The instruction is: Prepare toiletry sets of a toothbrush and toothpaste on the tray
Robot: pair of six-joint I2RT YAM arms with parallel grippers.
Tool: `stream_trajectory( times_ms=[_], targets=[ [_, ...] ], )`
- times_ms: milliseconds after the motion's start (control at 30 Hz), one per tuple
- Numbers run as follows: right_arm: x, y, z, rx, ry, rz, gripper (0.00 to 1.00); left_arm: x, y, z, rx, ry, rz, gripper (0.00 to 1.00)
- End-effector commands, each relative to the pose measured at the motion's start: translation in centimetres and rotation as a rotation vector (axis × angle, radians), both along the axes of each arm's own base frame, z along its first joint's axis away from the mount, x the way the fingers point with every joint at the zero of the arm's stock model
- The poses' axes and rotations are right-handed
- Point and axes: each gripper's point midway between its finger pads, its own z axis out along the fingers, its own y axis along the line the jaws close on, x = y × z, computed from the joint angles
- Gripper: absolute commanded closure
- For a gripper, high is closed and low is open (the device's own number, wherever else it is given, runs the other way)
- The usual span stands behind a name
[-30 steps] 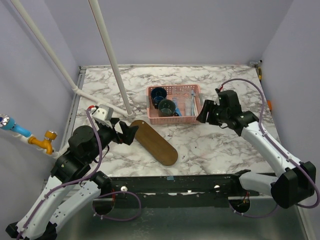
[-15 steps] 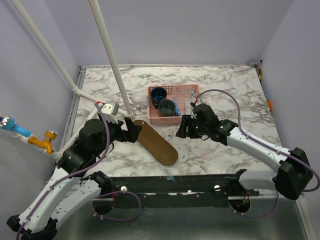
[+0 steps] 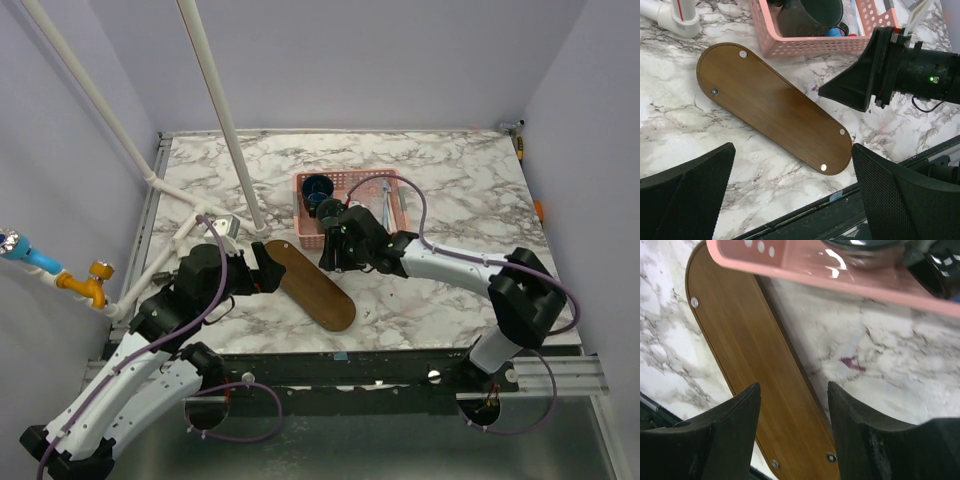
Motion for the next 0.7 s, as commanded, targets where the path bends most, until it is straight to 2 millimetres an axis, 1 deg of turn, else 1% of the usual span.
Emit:
stream_trajectory(
  times_ms=[0,133,367,533,667],
  targets=[
    [2.4,2.4,0.4,0.012,-0.083,-0.002,0.41,-0.5,-0.1,-0.3,-0.051,0.025,0.014,0.01],
    [3.5,3.7,-0.4,0.008,-0.089,0.007,0.4,-0.8,0.1,-0.3,-0.051,0.021,0.012,0.02],
    [4.6,5.6,-1.5,0.003,-0.094,0.034,0.38,-1.3,0.3,0.1,-0.05,0.011,-0.004,0.01],
    [4.9,6.9,-2.3,-0.005,-0.093,0.057,0.36,-1.7,0.3,0.3,-0.053,0.008,-0.019,0.01],
    [4.8,8.0,-3.1,-0.013,-0.09,0.087,0.35,-1.9,0.3,0.3,-0.05,0.013,-0.027,0.01]
  ],
)
